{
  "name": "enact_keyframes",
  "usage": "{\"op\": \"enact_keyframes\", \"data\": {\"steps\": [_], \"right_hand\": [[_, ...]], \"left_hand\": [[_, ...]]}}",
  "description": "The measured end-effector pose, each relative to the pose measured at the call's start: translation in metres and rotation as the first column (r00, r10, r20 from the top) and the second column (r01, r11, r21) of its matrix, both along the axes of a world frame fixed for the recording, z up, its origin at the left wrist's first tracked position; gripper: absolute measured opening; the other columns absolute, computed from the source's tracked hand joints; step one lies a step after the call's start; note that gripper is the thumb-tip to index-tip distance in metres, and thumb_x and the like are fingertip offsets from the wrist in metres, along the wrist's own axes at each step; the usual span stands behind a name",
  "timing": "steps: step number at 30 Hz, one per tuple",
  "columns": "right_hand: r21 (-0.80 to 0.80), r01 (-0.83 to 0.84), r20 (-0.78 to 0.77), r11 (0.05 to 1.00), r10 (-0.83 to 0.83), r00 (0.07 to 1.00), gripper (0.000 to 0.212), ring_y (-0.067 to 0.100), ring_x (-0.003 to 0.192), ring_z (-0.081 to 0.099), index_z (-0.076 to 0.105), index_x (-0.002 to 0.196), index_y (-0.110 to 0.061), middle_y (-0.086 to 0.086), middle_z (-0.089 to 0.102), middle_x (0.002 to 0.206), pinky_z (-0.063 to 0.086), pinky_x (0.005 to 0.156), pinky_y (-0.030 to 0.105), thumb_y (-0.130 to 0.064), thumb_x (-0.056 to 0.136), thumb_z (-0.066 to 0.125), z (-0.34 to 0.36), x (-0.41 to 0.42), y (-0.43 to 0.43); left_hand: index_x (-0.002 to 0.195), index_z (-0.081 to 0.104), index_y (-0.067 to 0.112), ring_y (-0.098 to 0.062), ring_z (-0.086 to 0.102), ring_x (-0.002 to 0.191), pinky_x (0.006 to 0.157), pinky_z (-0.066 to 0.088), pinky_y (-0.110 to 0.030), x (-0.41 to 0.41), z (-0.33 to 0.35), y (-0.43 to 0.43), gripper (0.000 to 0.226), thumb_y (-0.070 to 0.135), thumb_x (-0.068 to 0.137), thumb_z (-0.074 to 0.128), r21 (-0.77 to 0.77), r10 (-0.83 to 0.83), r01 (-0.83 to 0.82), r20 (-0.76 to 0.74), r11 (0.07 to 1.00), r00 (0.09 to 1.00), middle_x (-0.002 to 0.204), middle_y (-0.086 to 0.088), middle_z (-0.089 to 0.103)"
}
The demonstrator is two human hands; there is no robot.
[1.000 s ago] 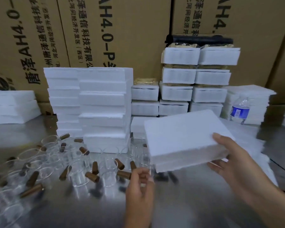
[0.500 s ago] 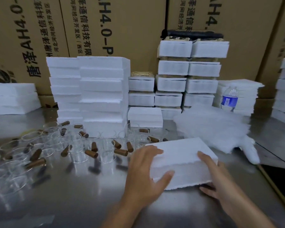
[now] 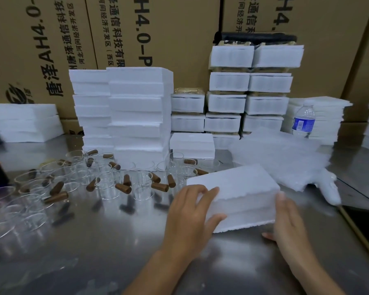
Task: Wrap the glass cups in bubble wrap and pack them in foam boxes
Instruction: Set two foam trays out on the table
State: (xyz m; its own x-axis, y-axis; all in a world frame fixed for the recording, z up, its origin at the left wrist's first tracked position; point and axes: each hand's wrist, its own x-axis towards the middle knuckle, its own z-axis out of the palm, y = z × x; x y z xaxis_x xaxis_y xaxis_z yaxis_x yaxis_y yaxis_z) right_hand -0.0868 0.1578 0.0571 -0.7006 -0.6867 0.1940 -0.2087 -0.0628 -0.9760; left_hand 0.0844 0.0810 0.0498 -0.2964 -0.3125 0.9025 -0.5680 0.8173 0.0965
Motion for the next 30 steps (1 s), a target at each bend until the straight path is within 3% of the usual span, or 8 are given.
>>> {"op": "enact_keyframes", "data": {"steps": [6,9,12,16,19,21,23,30], "right_hand": [[-0.052,0.038,0.001,0.998,-0.038,0.999,0.042,0.017,0.091,0.057,0.055,0.094,-0.023,0.000,0.059,0.099,0.045,0.076,0.036,-0.061,0.084,0.041,-0.003,-0.004,0.002],[-0.057,0.059,-0.014,0.997,-0.060,0.998,0.021,0.009,0.085,0.055,0.053,0.096,-0.024,-0.008,0.058,0.095,0.038,0.072,0.030,-0.042,0.087,0.057,-0.007,-0.010,0.002],[-0.033,0.085,-0.009,0.996,-0.085,0.996,0.027,0.013,0.084,0.055,0.051,0.104,-0.020,-0.004,0.057,0.098,0.039,0.074,0.031,-0.029,0.084,0.067,-0.010,-0.014,0.000],[-0.037,0.121,-0.007,0.992,-0.121,0.993,0.034,0.013,0.083,0.055,0.049,0.108,-0.020,-0.005,0.055,0.097,0.040,0.072,0.032,-0.029,0.081,0.068,-0.012,-0.016,-0.001],[-0.029,0.110,0.006,0.994,-0.110,0.994,0.036,0.010,0.082,0.054,0.046,0.109,-0.023,-0.007,0.053,0.096,0.041,0.069,0.033,-0.031,0.081,0.067,-0.013,-0.016,-0.002],[-0.022,0.106,0.008,0.994,-0.105,0.994,0.037,0.015,0.084,0.056,0.045,0.109,-0.024,-0.005,0.053,0.099,0.043,0.069,0.034,-0.030,0.081,0.067,-0.014,-0.017,-0.003],[-0.016,0.105,-0.001,0.994,-0.105,0.994,0.037,0.017,0.087,0.056,0.045,0.109,-0.023,-0.003,0.053,0.102,0.042,0.069,0.034,-0.029,0.081,0.068,-0.014,-0.016,-0.004],[0.022,0.109,-0.018,0.994,-0.108,0.994,0.040,0.021,0.092,0.053,0.045,0.114,-0.017,0.002,0.053,0.107,0.039,0.075,0.034,-0.025,0.082,0.067,-0.012,-0.016,-0.002]], "left_hand": [[0.116,0.066,0.009,-0.017,0.055,0.098,0.082,0.049,-0.030,0.004,0.008,0.016,0.047,0.043,0.083,0.056,0.121,0.037,-0.024,-0.114,0.992,0.993,0.104,-0.006,0.062],[0.115,0.062,0.010,-0.014,0.047,0.101,0.089,0.048,-0.040,0.011,0.018,0.028,0.050,0.049,0.082,0.060,0.284,0.081,0.001,-0.279,0.959,0.957,0.105,0.006,0.056],[0.114,0.059,0.028,0.004,0.054,0.095,0.077,0.039,-0.005,0.027,0.020,0.040,0.045,0.043,0.073,0.070,0.530,0.239,0.127,-0.567,0.839,0.788,0.099,0.024,0.055],[0.090,0.061,0.026,0.011,0.064,0.070,0.057,0.045,-0.004,0.058,0.007,0.045,0.021,0.020,0.077,0.076,0.597,0.393,0.410,-0.784,0.690,0.480,0.092,0.010,0.068],[0.091,0.055,0.023,0.005,0.065,0.066,0.059,0.052,-0.021,0.071,-0.001,0.047,0.022,0.020,0.080,0.074,0.679,0.486,0.377,-0.723,0.629,0.491,0.087,0.007,0.065],[0.105,0.049,0.017,-0.014,0.067,0.071,0.065,0.056,-0.039,0.073,-0.004,0.046,0.027,0.016,0.086,0.068,0.718,0.517,0.352,-0.684,0.600,0.514,0.084,0.001,0.065],[0.111,0.044,0.015,-0.025,0.067,0.071,0.067,0.056,-0.046,0.074,-0.005,0.046,0.031,0.012,0.088,0.064,0.733,0.521,0.359,-0.670,0.578,0.528,0.080,0.000,0.064],[0.115,0.035,0.018,-0.016,0.064,0.075,0.058,0.050,-0.033,0.084,0.002,0.045,0.037,0.014,0.090,0.063,0.737,0.540,0.444,-0.675,0.509,0.503,0.088,-0.003,0.059]]}}
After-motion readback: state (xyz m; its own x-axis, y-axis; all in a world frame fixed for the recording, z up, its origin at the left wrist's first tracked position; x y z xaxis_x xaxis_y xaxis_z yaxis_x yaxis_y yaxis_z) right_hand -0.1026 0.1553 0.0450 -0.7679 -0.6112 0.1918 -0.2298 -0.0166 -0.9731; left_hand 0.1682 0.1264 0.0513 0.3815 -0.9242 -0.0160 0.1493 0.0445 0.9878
